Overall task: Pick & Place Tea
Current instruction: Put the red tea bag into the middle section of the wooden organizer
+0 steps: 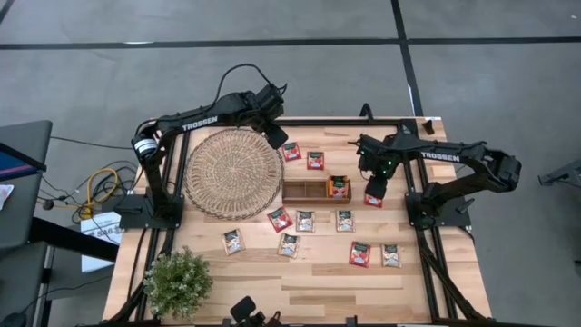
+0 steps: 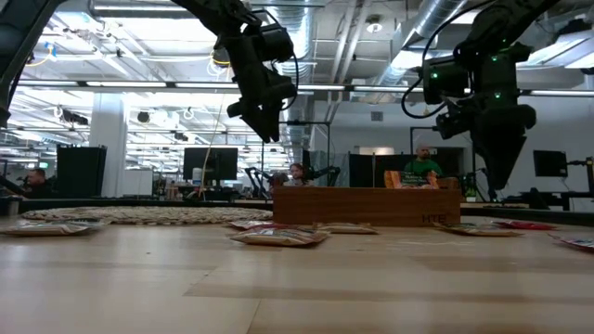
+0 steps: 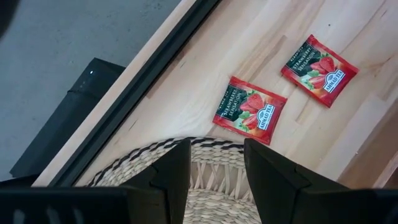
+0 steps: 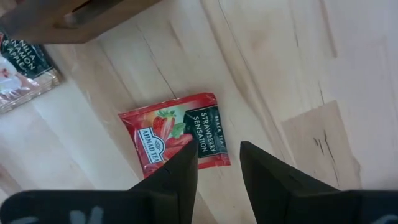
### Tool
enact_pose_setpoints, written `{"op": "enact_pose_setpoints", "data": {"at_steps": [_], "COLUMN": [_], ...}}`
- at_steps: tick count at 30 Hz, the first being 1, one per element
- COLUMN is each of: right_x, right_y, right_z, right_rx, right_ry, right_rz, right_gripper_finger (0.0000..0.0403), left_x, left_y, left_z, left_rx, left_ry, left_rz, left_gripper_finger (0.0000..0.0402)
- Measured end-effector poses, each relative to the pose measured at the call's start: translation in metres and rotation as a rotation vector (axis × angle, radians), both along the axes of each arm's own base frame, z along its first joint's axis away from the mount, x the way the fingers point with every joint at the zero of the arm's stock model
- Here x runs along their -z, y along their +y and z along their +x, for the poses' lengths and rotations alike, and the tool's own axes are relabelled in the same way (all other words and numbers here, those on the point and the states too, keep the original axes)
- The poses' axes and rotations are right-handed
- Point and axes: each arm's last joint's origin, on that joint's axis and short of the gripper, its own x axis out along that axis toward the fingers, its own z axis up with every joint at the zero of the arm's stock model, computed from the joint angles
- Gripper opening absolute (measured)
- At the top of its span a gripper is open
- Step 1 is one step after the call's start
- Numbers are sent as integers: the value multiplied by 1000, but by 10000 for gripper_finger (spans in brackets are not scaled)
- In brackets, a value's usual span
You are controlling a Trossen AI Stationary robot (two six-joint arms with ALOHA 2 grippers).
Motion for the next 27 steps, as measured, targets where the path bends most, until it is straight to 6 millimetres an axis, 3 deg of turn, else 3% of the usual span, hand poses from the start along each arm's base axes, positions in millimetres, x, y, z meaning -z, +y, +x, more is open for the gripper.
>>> {"op": "enact_pose_setpoints", "data": {"at_steps": [10,19,23,27], "right_x": [0,2,4,4], "right_y": [0,1,2,2], "right_z": [0,-1,-2,-2], "right_rx": [107,153,152,153], "right_ry": [10,26,20,21], "right_rz": [0,6,19,20], "right_gripper_finger": [113,113,113,113], "left_x": [2,38,29,3], "left_y": [-2,-41,-63,-79], "left_z": [11,27,34,34], "left_rx": [41,113,158,197], "left_ry": [-92,-107,-168,-276], "left_rz": [48,-1,17,66], "left_gripper_finger": [142,142,142,142]}}
